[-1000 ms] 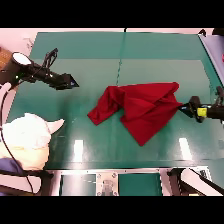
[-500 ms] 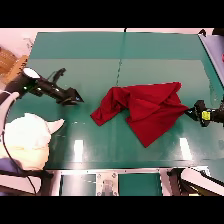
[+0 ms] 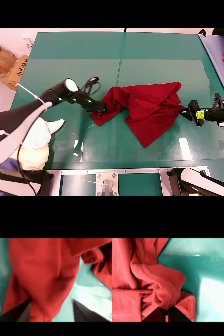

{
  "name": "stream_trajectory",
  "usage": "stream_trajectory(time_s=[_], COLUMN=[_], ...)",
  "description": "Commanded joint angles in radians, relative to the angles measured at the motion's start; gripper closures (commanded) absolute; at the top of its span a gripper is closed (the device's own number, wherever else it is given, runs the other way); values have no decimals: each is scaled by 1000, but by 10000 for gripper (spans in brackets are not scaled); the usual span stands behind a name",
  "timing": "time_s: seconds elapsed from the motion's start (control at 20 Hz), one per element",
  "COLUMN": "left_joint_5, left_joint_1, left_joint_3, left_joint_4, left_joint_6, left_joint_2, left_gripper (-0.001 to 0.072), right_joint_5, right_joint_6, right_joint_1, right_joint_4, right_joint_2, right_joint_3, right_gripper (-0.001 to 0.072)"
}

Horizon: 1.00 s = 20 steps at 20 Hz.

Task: Fold the shirts.

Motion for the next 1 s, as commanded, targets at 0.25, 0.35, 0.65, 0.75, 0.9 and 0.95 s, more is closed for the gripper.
stream_trajectory(time_s=[0.25, 0.35, 0.65, 0.75, 0.9, 0.95], left_joint_5=[0, -38, -163, -212, -229, -246], left_joint_1=[-77, -69, 54, 144, 301, 339], left_joint_3=[40, 111, 227, 227, 227, 227], left_joint_4=[97, 108, 212, 227, 228, 227], left_joint_6=[-69, -71, -133, -130, -92, -73], left_joint_2=[-31, -30, 134, 228, 354, 382], left_gripper=[688, 689, 689, 689, 689, 689], right_joint_5=[0, 1, 54, 63, 69, 72], right_joint_6=[-8, -8, -7, 4, 26, 43], right_joint_1=[5, 5, 5, 5, 3, 3], right_joint_4=[0, 0, 0, 2, 42, 50], right_joint_2=[-1, -1, 52, 124, 255, 303], right_joint_3=[0, 0, 0, 0, 14, 28], right_gripper=[694, 695, 696, 696, 696, 696])
